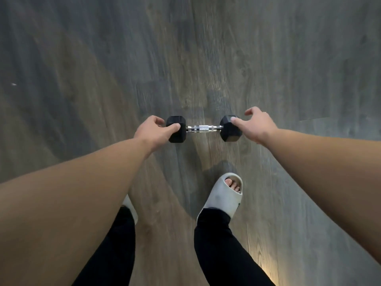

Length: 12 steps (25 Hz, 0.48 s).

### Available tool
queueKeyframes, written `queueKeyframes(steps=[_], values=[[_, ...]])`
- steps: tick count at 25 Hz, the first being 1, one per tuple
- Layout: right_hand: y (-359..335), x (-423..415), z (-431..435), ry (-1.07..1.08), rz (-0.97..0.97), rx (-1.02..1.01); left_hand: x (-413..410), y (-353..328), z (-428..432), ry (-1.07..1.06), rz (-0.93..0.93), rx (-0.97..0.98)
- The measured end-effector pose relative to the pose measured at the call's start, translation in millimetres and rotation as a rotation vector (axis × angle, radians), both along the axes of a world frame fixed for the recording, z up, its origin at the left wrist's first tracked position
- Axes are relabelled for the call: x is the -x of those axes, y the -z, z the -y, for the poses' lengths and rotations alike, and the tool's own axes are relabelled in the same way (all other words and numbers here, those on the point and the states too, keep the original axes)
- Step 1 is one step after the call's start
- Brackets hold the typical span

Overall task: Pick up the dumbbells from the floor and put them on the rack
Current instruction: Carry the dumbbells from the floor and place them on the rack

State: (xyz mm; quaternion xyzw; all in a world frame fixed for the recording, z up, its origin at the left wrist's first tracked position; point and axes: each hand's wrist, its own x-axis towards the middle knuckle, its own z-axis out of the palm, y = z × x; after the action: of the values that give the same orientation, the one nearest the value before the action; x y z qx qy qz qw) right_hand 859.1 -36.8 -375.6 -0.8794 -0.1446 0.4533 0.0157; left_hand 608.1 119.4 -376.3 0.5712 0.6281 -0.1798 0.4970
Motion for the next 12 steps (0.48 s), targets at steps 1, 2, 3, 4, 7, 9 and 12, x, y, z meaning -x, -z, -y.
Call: queueKeyframes(steps=[1, 2, 3, 4, 7, 9, 12], values=[[16.9, -1.3, -2.9, 0.011, -0.007, -0.012, -1.1, 20.0, 1.5, -0.016, -0.006, 0.012], [32.6, -1.4, -5.6, 0.020, -0.020, -0.021, -2.4, 38.1, 4.6, -0.031, 0.001, 0.022], [48.1, -0.9, -7.9, 0.025, -0.035, -0.024, -4.4, 55.4, 8.1, -0.043, 0.019, 0.029], [61.1, -0.3, -9.0, 0.023, -0.048, -0.019, -6.8, 69.5, 11.7, -0.049, 0.038, 0.028], [92.1, 0.1, -7.3, 0.003, -0.067, 0.008, -15.4, 101.4, 15.9, -0.079, 0.054, 0.013], [104.3, -1.7, -4.5, 0.025, -0.086, 0.010, -18.2, 112.3, 13.2, -0.096, 0.048, 0.021], [112.4, -6.7, -4.4, 0.075, -0.136, 0.016, -19.2, 120.4, 9.5, -0.065, 0.057, 0.037]])
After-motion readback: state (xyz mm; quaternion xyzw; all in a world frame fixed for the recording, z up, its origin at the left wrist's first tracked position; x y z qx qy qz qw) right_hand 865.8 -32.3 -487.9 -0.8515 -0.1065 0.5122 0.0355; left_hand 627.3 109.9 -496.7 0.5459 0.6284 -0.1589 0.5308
